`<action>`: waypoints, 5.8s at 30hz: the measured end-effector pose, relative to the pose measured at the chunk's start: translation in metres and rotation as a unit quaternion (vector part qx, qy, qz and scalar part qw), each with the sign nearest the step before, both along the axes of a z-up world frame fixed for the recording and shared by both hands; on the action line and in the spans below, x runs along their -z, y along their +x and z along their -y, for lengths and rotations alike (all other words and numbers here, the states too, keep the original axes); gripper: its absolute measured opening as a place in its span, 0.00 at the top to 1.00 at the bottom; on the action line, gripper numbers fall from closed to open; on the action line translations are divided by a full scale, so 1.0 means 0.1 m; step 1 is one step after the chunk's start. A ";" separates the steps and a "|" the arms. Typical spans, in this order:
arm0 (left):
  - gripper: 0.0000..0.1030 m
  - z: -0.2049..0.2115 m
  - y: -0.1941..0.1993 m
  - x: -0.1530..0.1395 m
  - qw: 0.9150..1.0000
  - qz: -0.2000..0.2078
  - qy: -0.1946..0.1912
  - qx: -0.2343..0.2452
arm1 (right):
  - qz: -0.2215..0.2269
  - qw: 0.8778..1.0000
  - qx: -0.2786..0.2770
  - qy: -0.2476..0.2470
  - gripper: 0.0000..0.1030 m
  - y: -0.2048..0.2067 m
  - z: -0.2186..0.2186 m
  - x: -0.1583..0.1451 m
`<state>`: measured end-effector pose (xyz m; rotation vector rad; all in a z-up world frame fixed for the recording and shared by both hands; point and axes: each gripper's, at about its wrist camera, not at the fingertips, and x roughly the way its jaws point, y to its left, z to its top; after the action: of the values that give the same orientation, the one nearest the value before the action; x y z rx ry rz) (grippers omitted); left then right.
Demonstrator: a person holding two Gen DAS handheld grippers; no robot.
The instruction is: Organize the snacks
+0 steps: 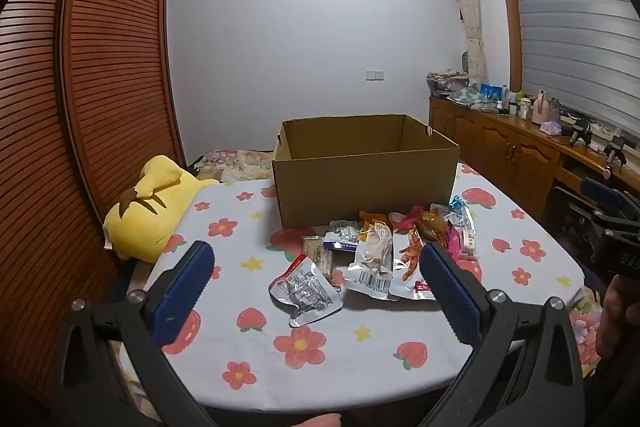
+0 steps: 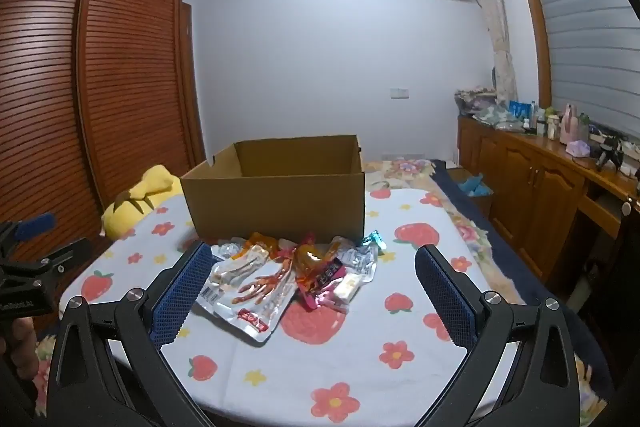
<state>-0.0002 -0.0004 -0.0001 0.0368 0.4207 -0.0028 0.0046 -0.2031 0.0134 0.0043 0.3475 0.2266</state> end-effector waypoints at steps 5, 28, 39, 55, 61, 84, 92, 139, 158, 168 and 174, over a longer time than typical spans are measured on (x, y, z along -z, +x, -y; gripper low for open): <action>0.00 0.01 0.01 0.01 1.000 0.000 -0.001 0.001 | -0.001 1.000 0.002 0.001 0.00 0.00 0.00 0.00; 0.00 0.04 -0.06 -0.07 1.000 0.007 -0.001 0.001 | 0.001 1.000 0.002 0.000 0.00 -0.01 0.00 -0.01; 0.00 0.04 -0.06 -0.09 1.000 0.008 -0.001 0.001 | 0.002 1.000 0.002 0.000 0.00 -0.01 0.00 -0.01; 0.00 0.02 -0.08 -0.22 1.000 0.014 -0.003 0.002 | 0.003 1.000 0.001 0.000 0.00 -0.04 0.00 -0.02; 0.00 0.00 -0.09 -0.22 1.000 0.017 -0.005 0.003 | 0.004 1.000 0.001 0.000 0.00 -0.04 0.00 -0.03; 0.00 0.02 -0.14 -0.24 1.000 0.022 -0.005 0.004 | 0.007 1.000 -0.001 -0.002 0.00 -0.07 -0.03 -0.13; 0.00 0.00 -0.09 -0.15 1.000 0.009 -0.006 0.003 | 0.000 1.000 0.000 -0.006 0.00 -0.06 -0.05 -0.08; 0.02 -0.45 1.14 1.04 0.983 -0.174 -0.063 0.017 | -0.217 0.974 -0.052 -0.034 0.47 1.55 0.19 1.01; 0.10 -0.45 1.32 1.10 0.974 -0.205 -0.098 0.028 | -0.265 0.958 -0.081 -0.071 0.76 1.66 0.19 1.12; 0.10 -0.44 1.43 1.15 0.965 -0.235 -0.113 0.020 | -0.236 0.964 -0.074 -0.094 0.77 1.60 0.15 1.18; 0.12 -0.43 1.55 1.13 0.964 -0.240 -0.117 0.015 | -0.229 0.966 -0.072 -0.099 0.77 1.57 0.13 1.19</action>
<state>0.1551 0.0428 -0.1135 -0.1943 0.9036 -0.0921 0.1620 -0.2158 -0.1060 -0.1691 0.8336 0.3335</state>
